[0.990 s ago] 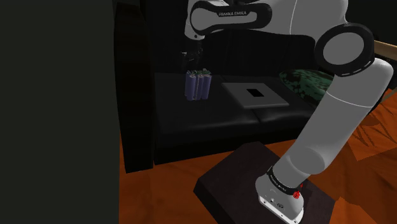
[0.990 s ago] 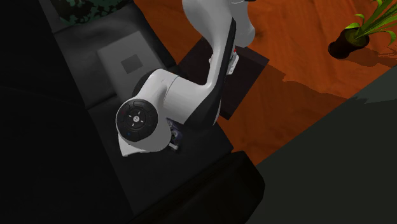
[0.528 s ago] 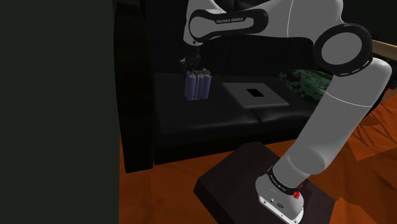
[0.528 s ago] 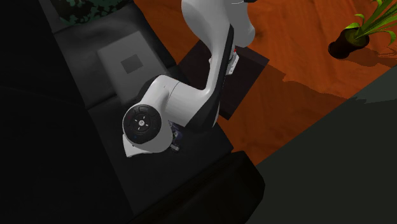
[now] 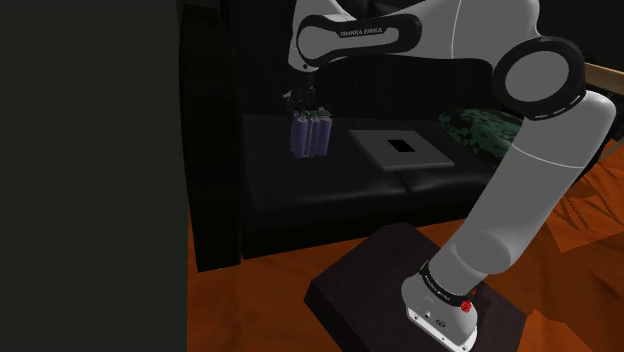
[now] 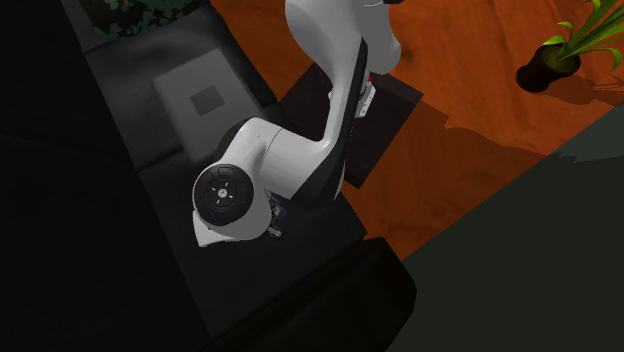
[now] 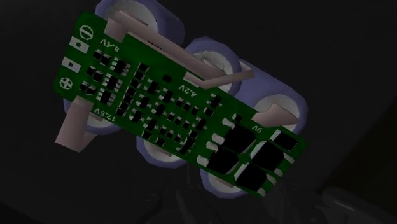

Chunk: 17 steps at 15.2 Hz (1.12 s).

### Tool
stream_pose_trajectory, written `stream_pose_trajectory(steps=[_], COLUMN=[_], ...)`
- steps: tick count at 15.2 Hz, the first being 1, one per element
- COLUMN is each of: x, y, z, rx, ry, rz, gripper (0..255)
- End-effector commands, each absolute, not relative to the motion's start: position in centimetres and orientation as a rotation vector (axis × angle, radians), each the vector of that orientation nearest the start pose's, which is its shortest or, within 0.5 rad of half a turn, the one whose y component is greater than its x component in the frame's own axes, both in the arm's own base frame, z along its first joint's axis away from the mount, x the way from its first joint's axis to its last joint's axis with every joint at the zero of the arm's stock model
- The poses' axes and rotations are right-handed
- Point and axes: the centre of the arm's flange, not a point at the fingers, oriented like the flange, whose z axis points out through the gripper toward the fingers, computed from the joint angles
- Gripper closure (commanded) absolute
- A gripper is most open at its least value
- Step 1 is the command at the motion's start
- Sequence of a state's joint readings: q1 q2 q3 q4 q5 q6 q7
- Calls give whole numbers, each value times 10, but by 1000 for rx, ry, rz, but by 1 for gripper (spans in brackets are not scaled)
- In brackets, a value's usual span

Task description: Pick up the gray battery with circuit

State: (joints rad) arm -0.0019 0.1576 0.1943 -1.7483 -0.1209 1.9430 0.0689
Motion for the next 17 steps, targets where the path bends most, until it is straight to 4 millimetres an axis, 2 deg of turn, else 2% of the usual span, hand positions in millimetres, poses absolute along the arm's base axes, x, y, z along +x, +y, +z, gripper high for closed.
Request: stream_pose_trajectory(steps=[1, 15, 17], x=[604, 604, 604], y=[103, 103, 103], z=[487, 560, 561], rx=[-3207, -3207, -3207], ry=[-261, -261, -261], rz=[-80, -80, -80], gripper=[255, 255, 255])
